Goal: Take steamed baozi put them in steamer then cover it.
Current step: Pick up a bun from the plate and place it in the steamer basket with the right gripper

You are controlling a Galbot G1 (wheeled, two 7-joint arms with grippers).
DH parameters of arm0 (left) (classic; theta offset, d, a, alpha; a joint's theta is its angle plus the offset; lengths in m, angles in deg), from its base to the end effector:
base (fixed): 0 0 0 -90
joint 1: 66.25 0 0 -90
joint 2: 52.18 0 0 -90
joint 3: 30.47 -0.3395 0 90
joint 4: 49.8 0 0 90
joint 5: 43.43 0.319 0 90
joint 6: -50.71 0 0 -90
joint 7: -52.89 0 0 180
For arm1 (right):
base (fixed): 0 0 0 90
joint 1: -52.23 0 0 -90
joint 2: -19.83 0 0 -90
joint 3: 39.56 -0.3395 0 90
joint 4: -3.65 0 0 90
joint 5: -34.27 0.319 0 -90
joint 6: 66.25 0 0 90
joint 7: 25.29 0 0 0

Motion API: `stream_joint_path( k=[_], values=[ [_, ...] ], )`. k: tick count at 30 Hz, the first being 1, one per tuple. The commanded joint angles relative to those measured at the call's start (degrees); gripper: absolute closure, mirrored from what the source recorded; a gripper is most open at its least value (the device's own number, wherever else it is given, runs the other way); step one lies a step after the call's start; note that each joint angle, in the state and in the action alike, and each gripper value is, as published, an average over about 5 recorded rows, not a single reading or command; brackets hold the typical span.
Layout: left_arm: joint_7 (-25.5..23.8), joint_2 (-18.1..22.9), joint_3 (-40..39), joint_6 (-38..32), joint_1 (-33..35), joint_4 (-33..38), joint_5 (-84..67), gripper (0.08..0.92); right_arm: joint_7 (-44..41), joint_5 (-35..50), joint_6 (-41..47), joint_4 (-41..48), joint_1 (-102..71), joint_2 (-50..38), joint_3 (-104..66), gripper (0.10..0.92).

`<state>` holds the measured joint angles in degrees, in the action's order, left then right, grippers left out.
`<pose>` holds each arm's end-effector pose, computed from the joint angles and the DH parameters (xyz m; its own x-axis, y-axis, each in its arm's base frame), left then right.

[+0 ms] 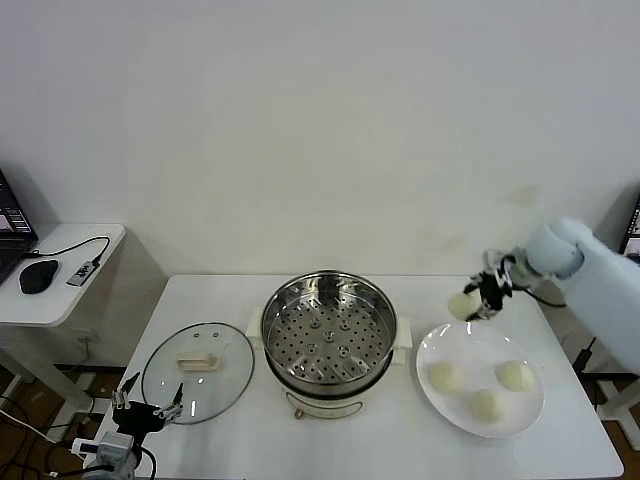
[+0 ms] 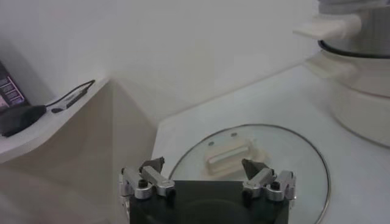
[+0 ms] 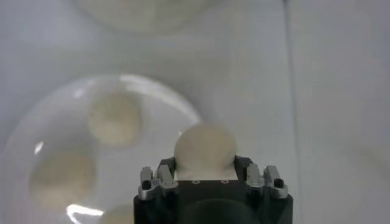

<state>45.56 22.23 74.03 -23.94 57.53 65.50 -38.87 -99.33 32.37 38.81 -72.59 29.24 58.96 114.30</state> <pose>0.1341 0.1242 -0.3018 -0.9200 -0.0936 0.3805 0.0645 0.9215 0.3829 0.4933 -0.1467 -0.0610 -0.2502 -0.2719 0.9292 -0.9610 -0.0472 -0.2725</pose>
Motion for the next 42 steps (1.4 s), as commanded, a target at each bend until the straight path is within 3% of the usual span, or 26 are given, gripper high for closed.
stream_joint_path(
  k=[1,6,15,22,31,42],
  values=[
    [0.24,0.18,0.04,0.01,0.04,0.24,0.04,0.177,-2.60,8.90,1.19,-1.56,13.78,2.57,10.69,0.431],
    [0.85,0.58,0.23,-0.02,0.41,0.53,0.06,0.177,-4.84,9.52,-4.96,4.04,17.44,10.03,13.15,0.431],
    [1.32,1.28,1.06,-0.05,1.19,1.30,0.08,0.177,-8.26,8.69,-33.61,17.52,19.90,25.15,13.63,0.435],
    [1.82,2.15,1.27,-0.07,0.82,0.36,0.91,0.177,-8.43,4.39,-49.79,18.62,18.31,30.59,15.56,0.431],
    [1.81,4.61,1.33,-0.01,1.11,1.59,1.18,0.177,-5.82,-10.31,-60.05,14.86,16.44,32.87,17.94,0.431],
    [1.84,5.03,1.44,0.05,1.86,2.81,1.08,0.177,-2.50,-19.61,-62.07,18.27,12.77,36.55,18.48,0.431]
  ],
)
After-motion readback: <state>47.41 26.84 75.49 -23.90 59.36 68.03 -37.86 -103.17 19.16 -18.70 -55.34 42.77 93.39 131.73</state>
